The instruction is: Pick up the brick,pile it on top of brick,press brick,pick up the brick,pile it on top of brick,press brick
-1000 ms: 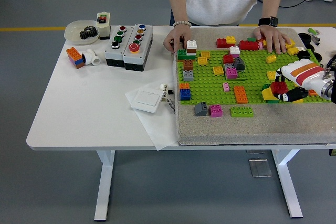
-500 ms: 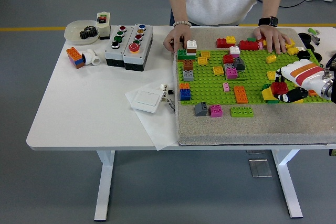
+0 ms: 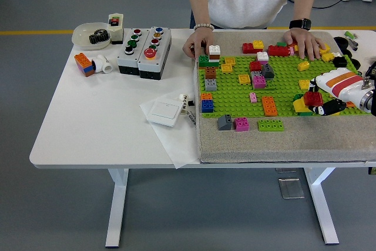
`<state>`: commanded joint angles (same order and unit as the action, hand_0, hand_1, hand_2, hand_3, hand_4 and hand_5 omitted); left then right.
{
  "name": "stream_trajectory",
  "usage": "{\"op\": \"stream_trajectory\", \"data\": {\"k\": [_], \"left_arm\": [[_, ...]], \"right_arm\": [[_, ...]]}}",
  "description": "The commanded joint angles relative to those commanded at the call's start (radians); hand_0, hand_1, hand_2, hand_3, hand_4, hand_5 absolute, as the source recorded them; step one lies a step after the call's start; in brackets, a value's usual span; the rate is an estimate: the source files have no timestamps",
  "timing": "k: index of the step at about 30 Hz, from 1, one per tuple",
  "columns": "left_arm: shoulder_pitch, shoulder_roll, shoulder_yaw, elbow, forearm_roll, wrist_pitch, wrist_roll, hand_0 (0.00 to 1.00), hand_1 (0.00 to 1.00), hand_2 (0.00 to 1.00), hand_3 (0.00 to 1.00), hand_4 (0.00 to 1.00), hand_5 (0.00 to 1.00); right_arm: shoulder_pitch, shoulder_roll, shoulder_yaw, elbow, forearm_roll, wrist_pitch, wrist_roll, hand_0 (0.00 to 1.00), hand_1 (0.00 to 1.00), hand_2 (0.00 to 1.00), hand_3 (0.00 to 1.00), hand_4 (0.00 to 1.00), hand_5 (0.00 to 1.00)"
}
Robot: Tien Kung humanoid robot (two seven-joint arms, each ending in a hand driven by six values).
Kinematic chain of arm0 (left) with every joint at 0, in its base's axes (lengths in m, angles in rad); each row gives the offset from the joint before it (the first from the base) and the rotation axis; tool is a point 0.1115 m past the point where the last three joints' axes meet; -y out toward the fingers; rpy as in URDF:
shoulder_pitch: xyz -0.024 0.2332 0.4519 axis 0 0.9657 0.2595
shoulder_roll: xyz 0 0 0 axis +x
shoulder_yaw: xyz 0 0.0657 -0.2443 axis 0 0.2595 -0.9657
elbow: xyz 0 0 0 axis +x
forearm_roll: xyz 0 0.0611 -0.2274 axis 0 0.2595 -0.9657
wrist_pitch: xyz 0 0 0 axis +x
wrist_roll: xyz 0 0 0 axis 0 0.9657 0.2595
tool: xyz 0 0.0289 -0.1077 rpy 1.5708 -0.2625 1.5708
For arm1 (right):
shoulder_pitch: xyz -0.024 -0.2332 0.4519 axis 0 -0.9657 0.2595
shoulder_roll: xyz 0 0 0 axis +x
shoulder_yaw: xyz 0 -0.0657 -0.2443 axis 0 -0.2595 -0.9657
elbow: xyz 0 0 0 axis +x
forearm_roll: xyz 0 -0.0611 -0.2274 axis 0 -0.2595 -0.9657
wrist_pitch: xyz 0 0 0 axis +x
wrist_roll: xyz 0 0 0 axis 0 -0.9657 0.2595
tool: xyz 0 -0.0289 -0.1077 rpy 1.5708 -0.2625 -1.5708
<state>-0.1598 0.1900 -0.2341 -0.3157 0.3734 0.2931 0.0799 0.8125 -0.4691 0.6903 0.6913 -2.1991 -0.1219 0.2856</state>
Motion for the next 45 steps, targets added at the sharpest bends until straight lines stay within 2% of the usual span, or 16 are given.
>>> {"op": "stream_trajectory", "data": {"k": [1, 2, 7, 8, 17, 21, 25, 27, 29, 31, 35, 38, 39, 44, 45], "left_arm": [[0.000, 0.000, 0.000, 0.000, 0.000, 0.000, 0.000, 0.794, 0.802, 0.818, 0.643, 0.662, 0.653], [0.000, 0.000, 0.000, 0.000, 0.001, 0.000, 0.000, 0.794, 0.802, 0.818, 0.642, 0.661, 0.653], [0.001, 0.000, -0.002, 0.000, 0.003, -0.001, 0.001, 0.794, 0.802, 0.818, 0.642, 0.661, 0.653], [0.001, -0.001, -0.002, 0.000, 0.003, -0.001, 0.001, 0.794, 0.802, 0.818, 0.642, 0.661, 0.653], [0.005, -0.001, -0.003, 0.001, 0.005, -0.001, 0.002, 0.794, 0.802, 0.818, 0.643, 0.661, 0.652], [0.008, -0.001, -0.003, 0.001, 0.005, -0.001, 0.001, 0.794, 0.802, 0.818, 0.642, 0.660, 0.652], [0.013, -0.001, -0.007, 0.002, 0.013, -0.002, 0.003, 0.794, 0.802, 0.818, 0.642, 0.660, 0.652], [0.014, -0.001, -0.008, 0.003, 0.015, -0.002, 0.004, 0.792, 0.801, 0.817, 0.641, 0.660, 0.652], [0.016, -0.001, -0.011, 0.003, 0.020, -0.003, 0.005, 0.792, 0.801, 0.817, 0.641, 0.660, 0.652], [0.017, -0.001, -0.013, 0.003, 0.022, -0.003, 0.006, 0.792, 0.801, 0.817, 0.641, 0.660, 0.652], [0.018, -0.001, -0.013, 0.003, 0.025, -0.004, 0.007, 0.791, 0.801, 0.816, 0.642, 0.660, 0.653], [0.017, 0.000, -0.012, 0.003, 0.023, -0.003, 0.006, 0.791, 0.801, 0.816, 0.642, 0.660, 0.653], [0.017, 0.000, -0.012, 0.003, 0.023, -0.004, 0.006, 0.791, 0.801, 0.816, 0.641, 0.659, 0.653], [0.016, -0.001, -0.012, 0.003, 0.024, -0.004, 0.006, 0.791, 0.801, 0.816, 0.641, 0.659, 0.653], [0.016, -0.001, -0.012, 0.003, 0.024, -0.004, 0.006, 0.791, 0.799, 0.815, 0.641, 0.660, 0.652]], "right_arm": [[0.000, 0.001, 0.001, 0.000, 0.000, -0.001, 0.000, 0.611, 0.590, 0.635, 0.623, 0.791, 0.323], [0.000, 0.001, 0.001, 0.000, 0.000, -0.002, 0.000, 0.619, 0.621, 0.704, 0.704, 0.842, 0.331], [-0.001, 0.001, 0.002, -0.001, 0.000, -0.008, -0.001, 0.619, 0.621, 0.704, 0.704, 0.842, 0.331], [-0.002, 0.001, 0.002, -0.001, 0.001, -0.010, -0.001, 0.636, 0.653, 0.738, 0.816, 0.892, 0.324], [-0.008, -0.005, 0.013, 0.007, 0.000, -0.020, 0.001, 0.643, 0.658, 0.746, 0.828, 0.907, 0.316], [-0.021, -0.016, 0.032, 0.033, -0.008, -0.013, -0.003, 0.644, 0.658, 0.751, 0.838, 0.934, 0.312], [-0.057, -0.035, 0.082, 0.095, -0.017, -0.002, -0.012, 0.644, 0.658, 0.751, 0.838, 0.934, 0.312], [-0.069, -0.043, 0.096, 0.113, -0.017, 0.000, -0.015, 0.655, 0.665, 0.758, 0.847, 0.965, 0.319], [-0.105, -0.062, 0.143, 0.171, -0.008, 0.003, -0.024, 0.655, 0.665, 0.758, 0.847, 0.965, 0.319], [-0.124, -0.070, 0.168, 0.203, 0.005, 0.005, -0.031, 0.655, 0.665, 0.758, 0.847, 0.965, 0.319], [-0.187, -0.087, 0.253, 0.283, 0.098, 0.002, -0.056, 0.673, 0.672, 0.761, 0.837, 0.973, 0.335], [-0.235, -0.099, 0.309, 0.354, 0.187, -0.020, -0.092, 0.673, 0.672, 0.761, 0.837, 0.973, 0.335], [-0.243, -0.101, 0.318, 0.369, 0.203, -0.022, -0.098, 0.656, 0.657, 0.716, 0.762, 0.934, 0.324], [-0.267, -0.111, 0.327, 0.426, 0.240, -0.023, -0.111, 0.656, 0.657, 0.716, 0.762, 0.934, 0.324], [-0.274, -0.110, 0.326, 0.439, 0.242, -0.018, -0.113, 0.613, 0.615, 0.653, 0.629, 0.886, 0.328]]}}
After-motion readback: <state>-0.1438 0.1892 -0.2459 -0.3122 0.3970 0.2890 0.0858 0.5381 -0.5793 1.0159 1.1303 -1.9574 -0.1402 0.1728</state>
